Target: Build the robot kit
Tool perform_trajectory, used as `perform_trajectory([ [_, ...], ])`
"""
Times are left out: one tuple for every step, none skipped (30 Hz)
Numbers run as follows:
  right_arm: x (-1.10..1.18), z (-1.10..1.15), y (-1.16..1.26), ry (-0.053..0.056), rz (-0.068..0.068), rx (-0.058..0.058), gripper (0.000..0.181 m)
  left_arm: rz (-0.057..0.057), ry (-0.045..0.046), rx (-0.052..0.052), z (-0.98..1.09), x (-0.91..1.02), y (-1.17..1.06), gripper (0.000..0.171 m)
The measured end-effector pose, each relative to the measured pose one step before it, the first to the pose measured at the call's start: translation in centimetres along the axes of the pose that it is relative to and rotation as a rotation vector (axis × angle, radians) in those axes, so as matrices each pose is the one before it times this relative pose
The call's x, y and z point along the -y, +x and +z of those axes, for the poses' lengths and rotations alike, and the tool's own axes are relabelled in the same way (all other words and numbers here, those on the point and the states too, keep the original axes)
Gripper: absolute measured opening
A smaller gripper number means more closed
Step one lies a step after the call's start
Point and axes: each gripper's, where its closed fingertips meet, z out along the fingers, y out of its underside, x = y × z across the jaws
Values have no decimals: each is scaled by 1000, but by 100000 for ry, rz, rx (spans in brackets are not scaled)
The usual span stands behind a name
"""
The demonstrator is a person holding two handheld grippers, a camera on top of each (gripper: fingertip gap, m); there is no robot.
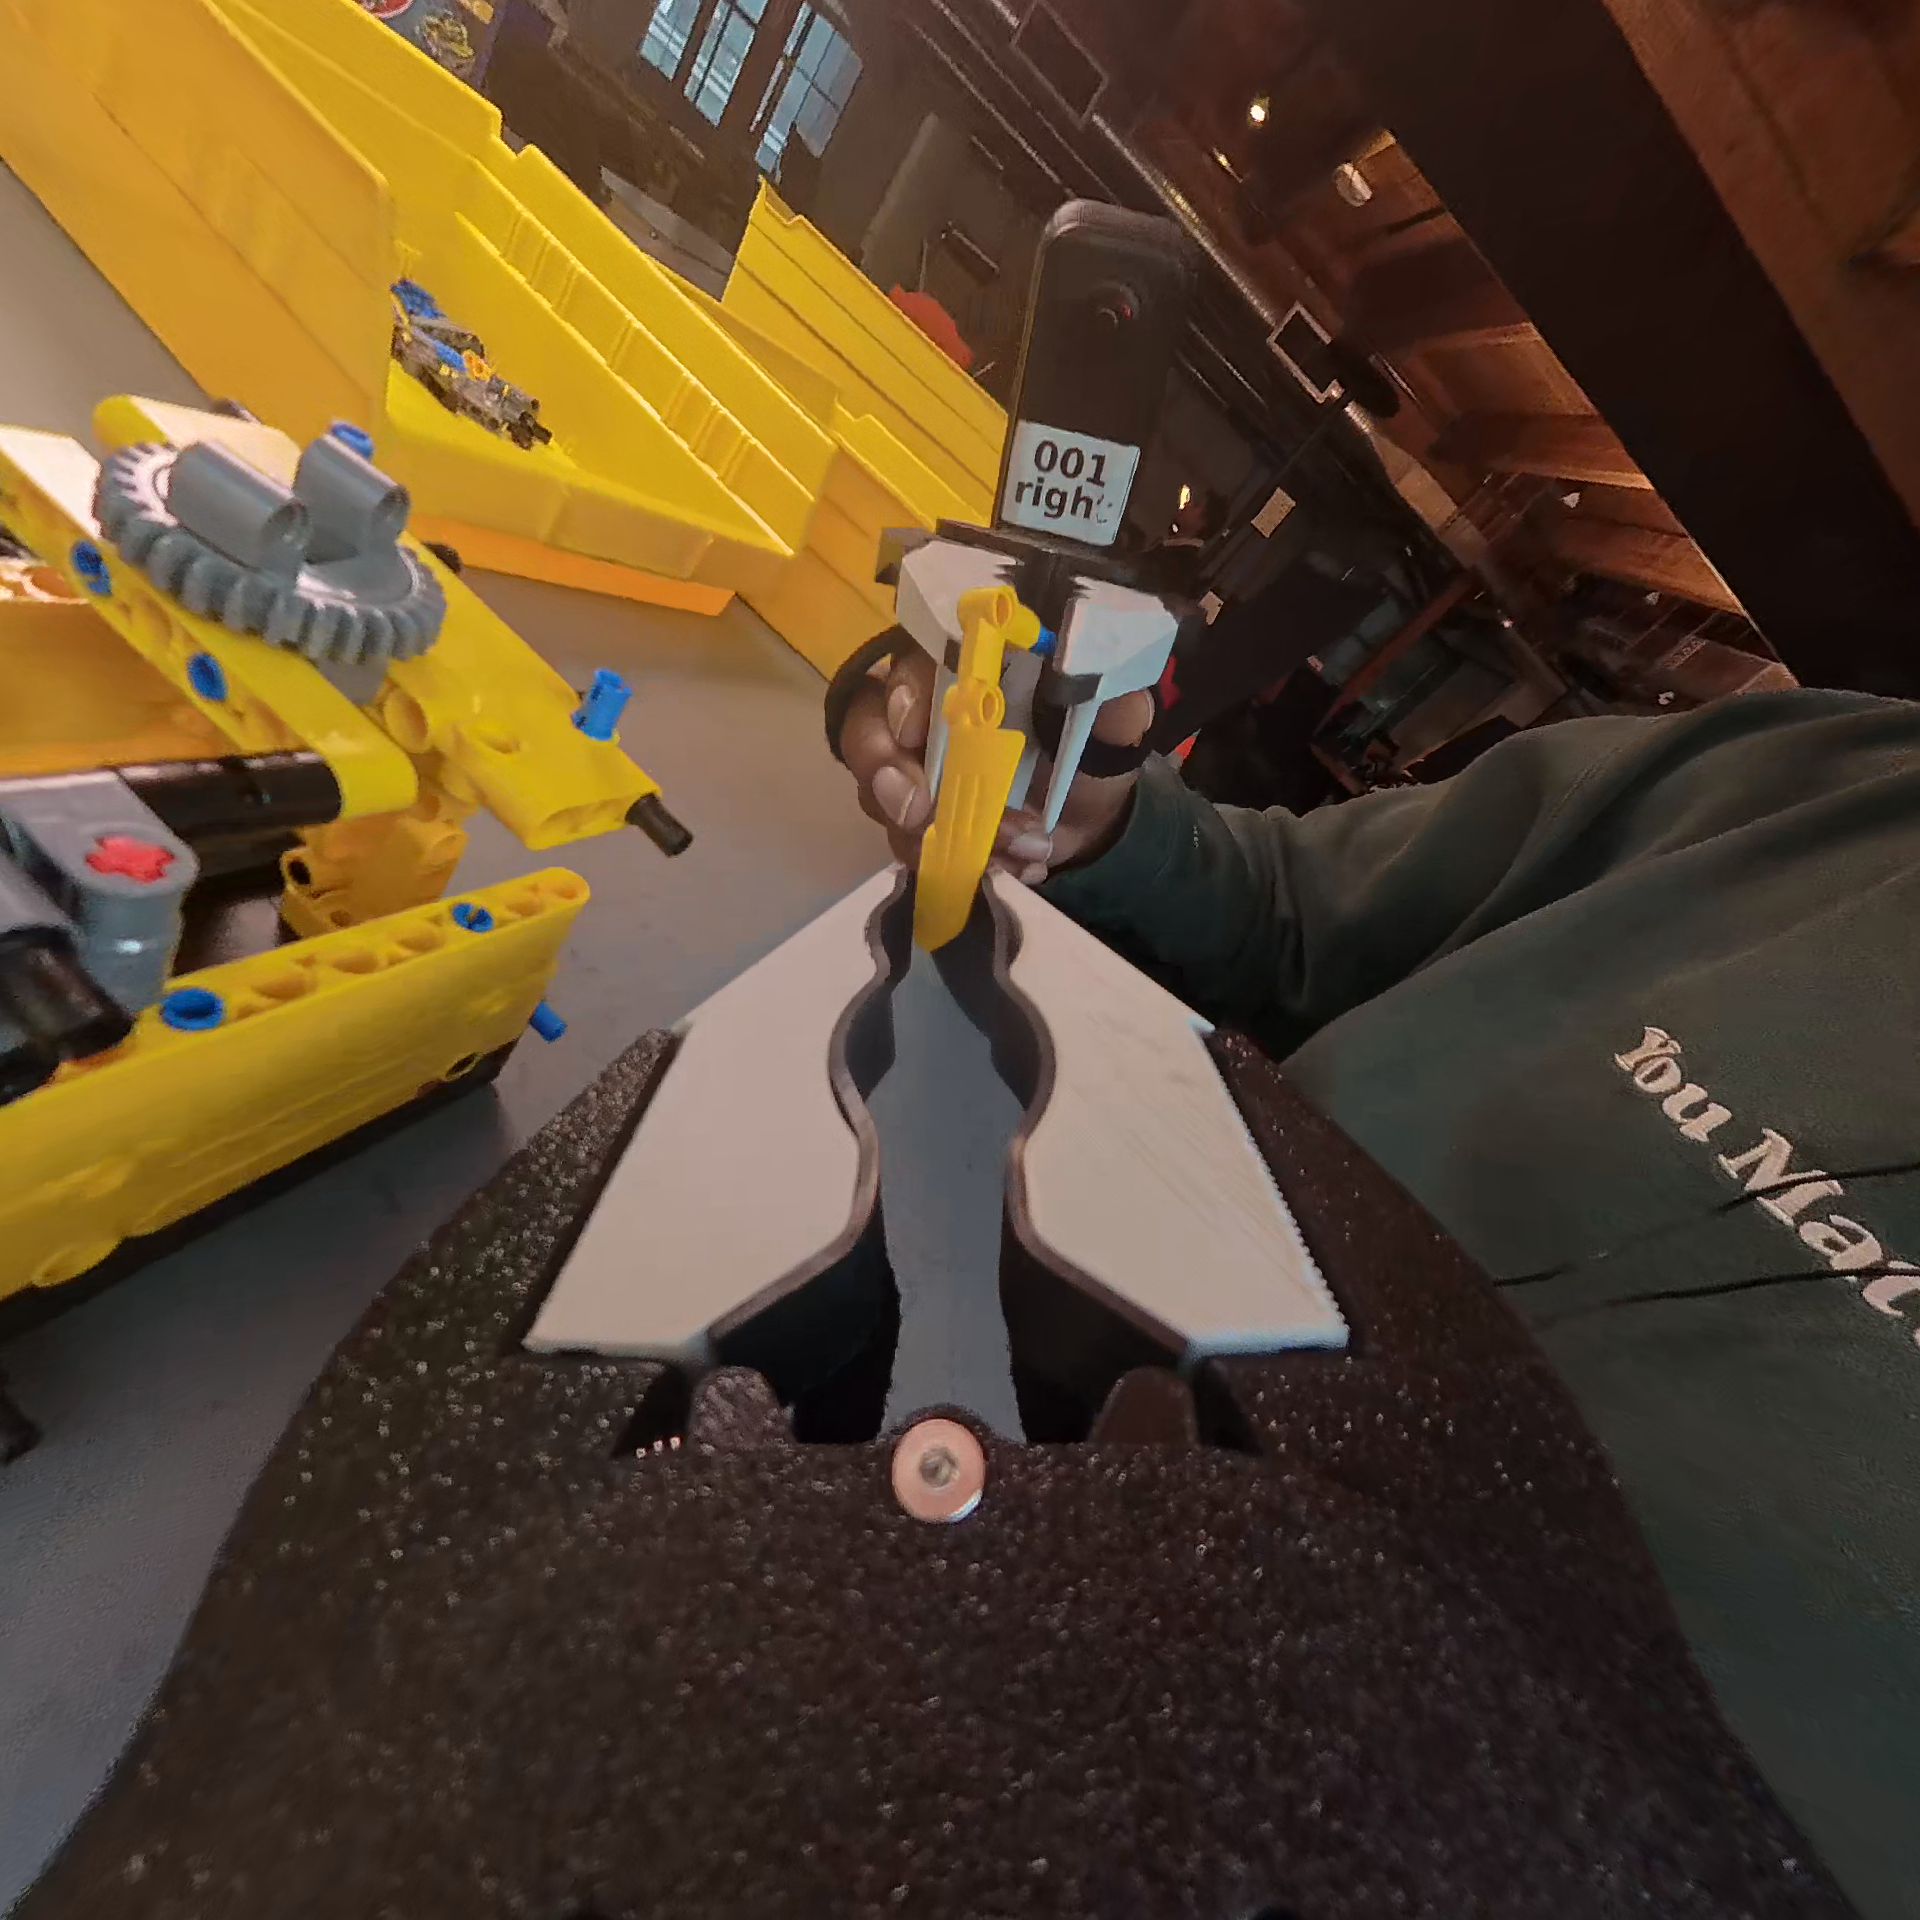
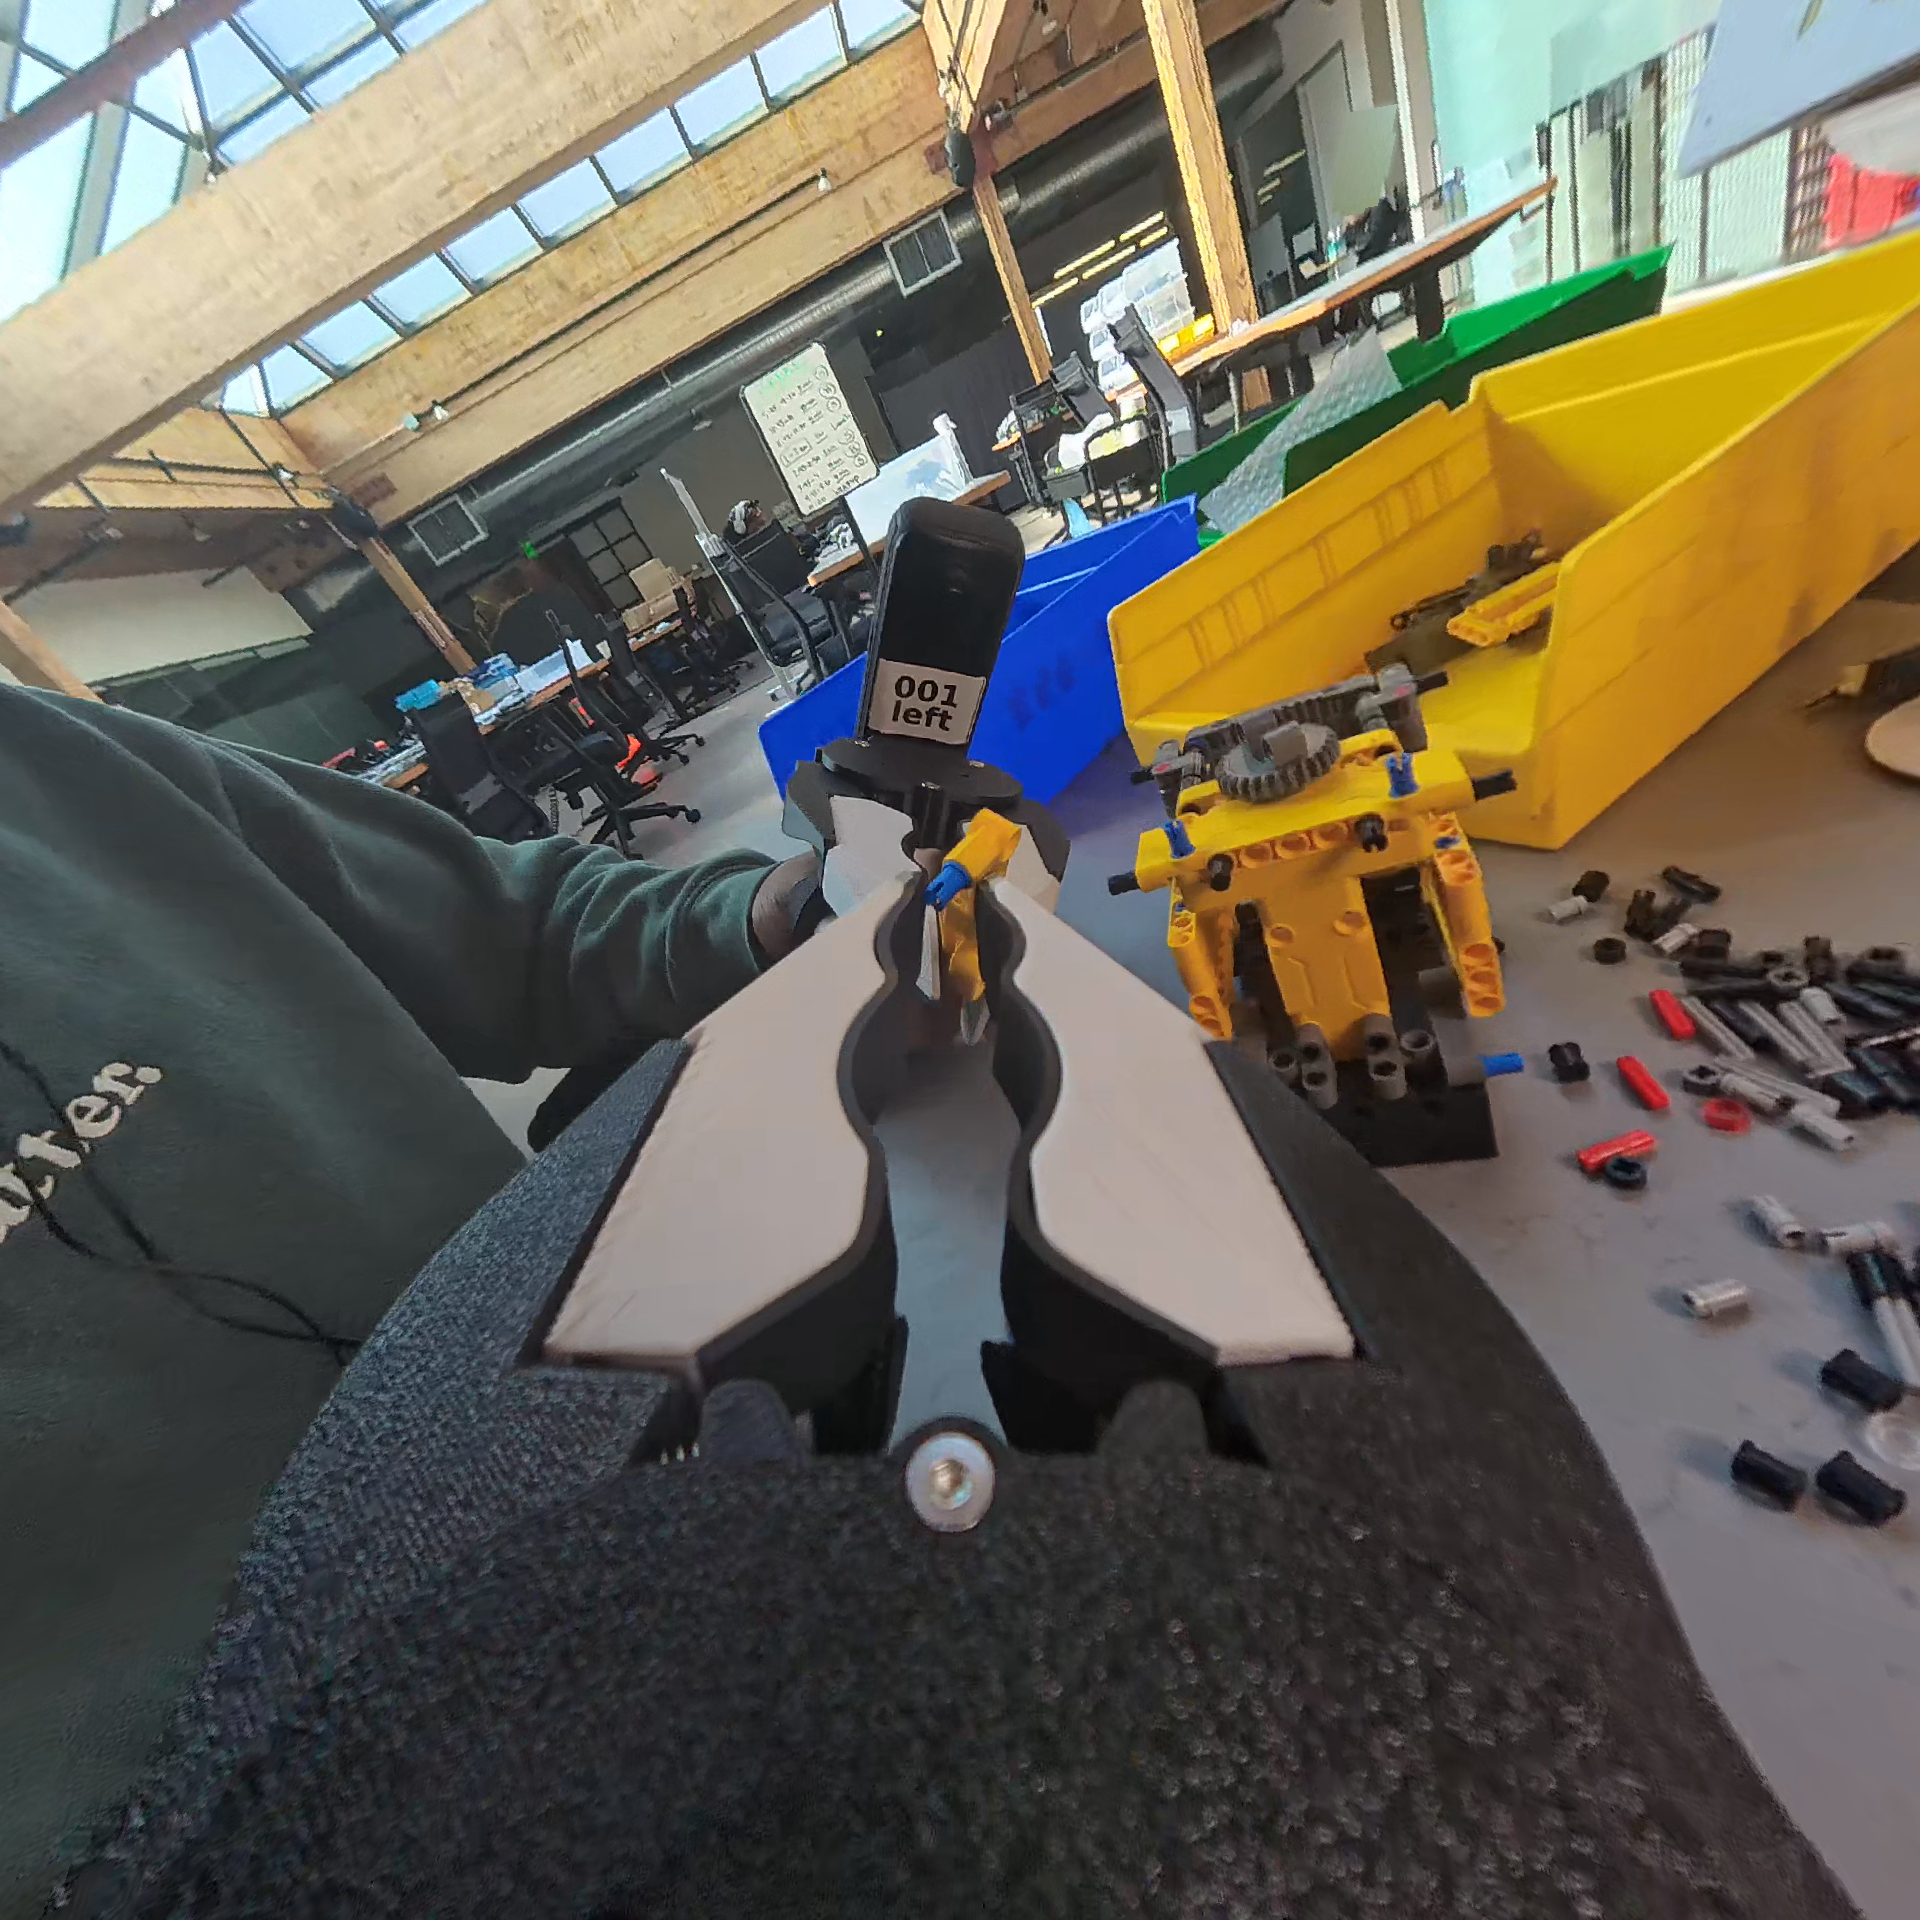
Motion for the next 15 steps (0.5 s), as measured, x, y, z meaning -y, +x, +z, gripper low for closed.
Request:
perform_trajectory([
  [475, -75, -280, 2110, -3981, -462, 8, 1607, 2318, -1733, 79, 461, 333, 10],
  [515, -78, -359, 2337, -3960, 168, 4, 1571, 2819, -1936, 95, 581, 371, 9],
  [505, -52, -479, 2335, -3223, 1077, 3, 867, 3015, -1002, 111, 659, 208, 9],
  [497, -18, -302, 2137, -2483, 178, 5, 872, 2773, -979, 115, 644, 180, 9],
  [475, -38, -42, 2080, -2711, -1323, 13, 854, 3219, -1696, 95, 747, 289, 9],
  [437, -111, -33, 1839, -3180, -996, 17, 675, 3378, -366, 80, 874, 102, 9],
  [403, -191, 45, 1775, -3353, -1129, 17, 944, 3096, 231, 80, 942, 7, 9],
  [294, -235, 183, 1242, -3319, -1752, 16, 1335, 3127, -102, 108, 1095, 41, 9],
  [190, -237, 279, 754, -2745, -1879, 16, 2002, 3645, 494, 156, 1322, -39, 9],
  [125, -201, 368, 588, -1459, -1967, 16, 2153, 3831, 184, 255, 1458, -41, 9],
  [5, -163, 482, 50, -521, -2222, 16, 1367, 3075, -921, 410, 1389, 27, 9],
  [-73, -145, 459, -145, -141, -1859, 17, -177, 2813, -1600, 532, 1323, -10, 8],
  [-37, -134, 407, 138, 83, -1367, 17, -1434, 3442, -2615, 601, 1307, 41, 9],
  [2, -109, 460, 119, 376, -1623, 17, -2684, 3341, -4422, 650, 1126, 221, 9],
  [146, -92, 471, 340, 262, -1692, 16, -3045, 3187, -4519, 646, 923, 186, 9],
])
